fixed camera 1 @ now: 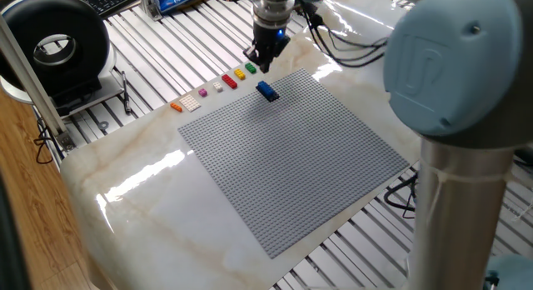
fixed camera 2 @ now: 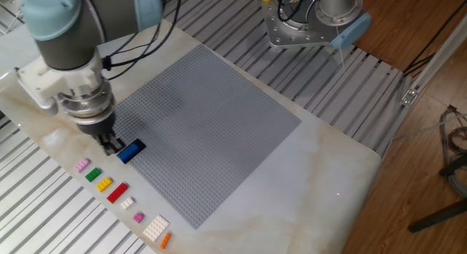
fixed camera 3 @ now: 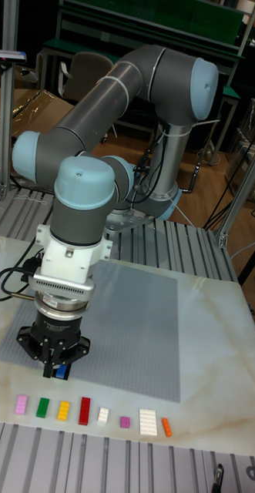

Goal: Stack small Lego blocks one on top of the other

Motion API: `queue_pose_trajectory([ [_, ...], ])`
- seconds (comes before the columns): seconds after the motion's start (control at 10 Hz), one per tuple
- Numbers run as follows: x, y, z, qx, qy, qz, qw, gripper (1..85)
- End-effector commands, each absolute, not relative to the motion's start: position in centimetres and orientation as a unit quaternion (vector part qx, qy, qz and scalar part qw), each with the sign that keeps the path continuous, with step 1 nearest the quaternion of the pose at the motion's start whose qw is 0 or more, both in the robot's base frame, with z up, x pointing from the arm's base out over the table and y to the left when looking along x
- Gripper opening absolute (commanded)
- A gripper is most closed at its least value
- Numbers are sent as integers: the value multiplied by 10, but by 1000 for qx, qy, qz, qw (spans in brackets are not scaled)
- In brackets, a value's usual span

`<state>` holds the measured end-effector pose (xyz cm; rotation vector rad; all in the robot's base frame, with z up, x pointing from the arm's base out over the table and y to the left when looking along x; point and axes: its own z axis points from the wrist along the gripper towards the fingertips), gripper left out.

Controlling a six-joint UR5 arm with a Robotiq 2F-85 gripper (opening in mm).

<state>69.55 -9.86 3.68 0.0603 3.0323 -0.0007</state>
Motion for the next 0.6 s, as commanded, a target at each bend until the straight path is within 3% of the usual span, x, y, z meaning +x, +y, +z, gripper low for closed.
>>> queue_pose_trajectory([
  [0.0,718,-109,41,-12,998,4,60,193],
  [0.2,733,-107,34,-27,997,11,73,303],
  [0.5,737,-112,33,-42,996,13,73,403],
])
